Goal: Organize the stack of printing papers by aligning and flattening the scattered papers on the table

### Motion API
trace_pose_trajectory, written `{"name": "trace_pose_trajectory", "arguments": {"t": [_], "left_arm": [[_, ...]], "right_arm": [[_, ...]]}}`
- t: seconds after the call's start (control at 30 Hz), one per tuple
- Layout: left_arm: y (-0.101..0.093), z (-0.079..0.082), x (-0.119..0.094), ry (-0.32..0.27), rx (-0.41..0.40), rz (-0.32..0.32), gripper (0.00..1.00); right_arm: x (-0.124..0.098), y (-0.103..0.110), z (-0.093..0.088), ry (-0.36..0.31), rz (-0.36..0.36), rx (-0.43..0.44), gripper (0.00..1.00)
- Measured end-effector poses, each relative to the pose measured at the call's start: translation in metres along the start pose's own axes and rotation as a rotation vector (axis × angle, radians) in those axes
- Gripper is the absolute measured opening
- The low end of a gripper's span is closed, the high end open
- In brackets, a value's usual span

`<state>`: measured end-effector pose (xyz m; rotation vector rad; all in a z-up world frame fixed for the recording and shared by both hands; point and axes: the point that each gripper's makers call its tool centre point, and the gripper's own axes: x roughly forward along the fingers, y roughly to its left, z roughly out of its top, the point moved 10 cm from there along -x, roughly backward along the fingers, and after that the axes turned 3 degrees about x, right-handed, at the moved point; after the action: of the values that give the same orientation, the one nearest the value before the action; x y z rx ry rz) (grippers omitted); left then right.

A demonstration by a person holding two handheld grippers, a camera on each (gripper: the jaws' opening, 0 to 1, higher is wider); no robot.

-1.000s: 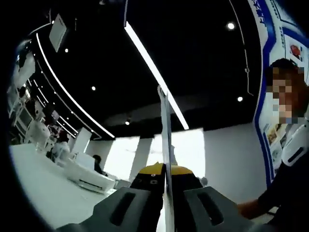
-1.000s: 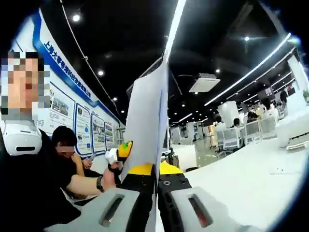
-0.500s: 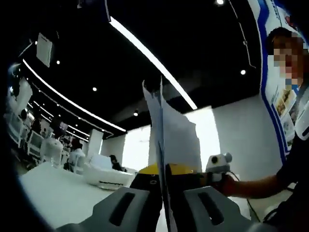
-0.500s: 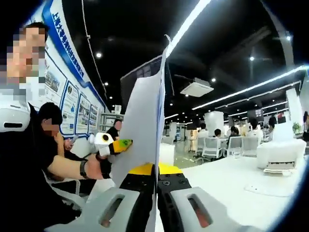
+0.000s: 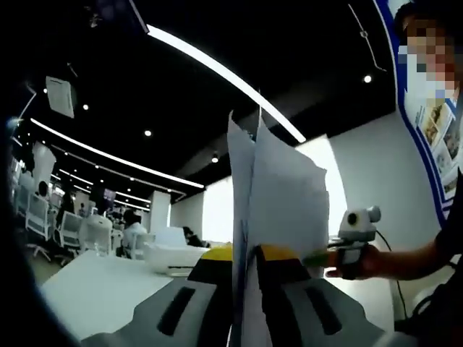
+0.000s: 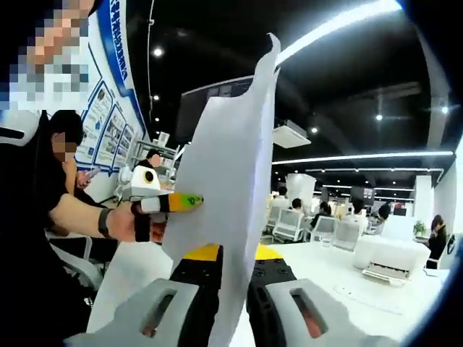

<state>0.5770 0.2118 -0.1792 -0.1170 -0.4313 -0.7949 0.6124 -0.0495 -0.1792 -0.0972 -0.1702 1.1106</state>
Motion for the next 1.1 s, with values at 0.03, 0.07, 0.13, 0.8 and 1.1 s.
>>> {"name": "trace_pose_trajectory", "arguments": {"t": [0.03, 0.07, 0.13, 0.8, 1.1], "left_arm": [[-0.001, -0.002, -0.001, 0.000, -0.001, 0.004, 0.18], [-0.001, -0.003, -0.001, 0.002, -0.005, 0.004, 0.19], [-0.002, -0.007, -0.001, 0.022, -0.016, -0.004, 0.19], [0.004, 0.014, 0.003, 0.048, -0.033, -0.023, 0.42], [-0.003, 0.010, 0.016, 0.069, -0.033, -0.032, 0.41]], "right_arm": [[0.000, 0.001, -0.002, 0.013, 0.005, 0.025, 0.16], [0.001, 0.000, -0.002, 0.016, 0.006, 0.031, 0.17], [0.002, 0.000, -0.004, 0.024, 0.011, 0.039, 0.19], [0.007, -0.018, 0.025, -0.004, 0.009, 0.149, 0.16], [0.025, -0.016, 0.031, 0.009, 0.005, 0.198, 0.29]]}}
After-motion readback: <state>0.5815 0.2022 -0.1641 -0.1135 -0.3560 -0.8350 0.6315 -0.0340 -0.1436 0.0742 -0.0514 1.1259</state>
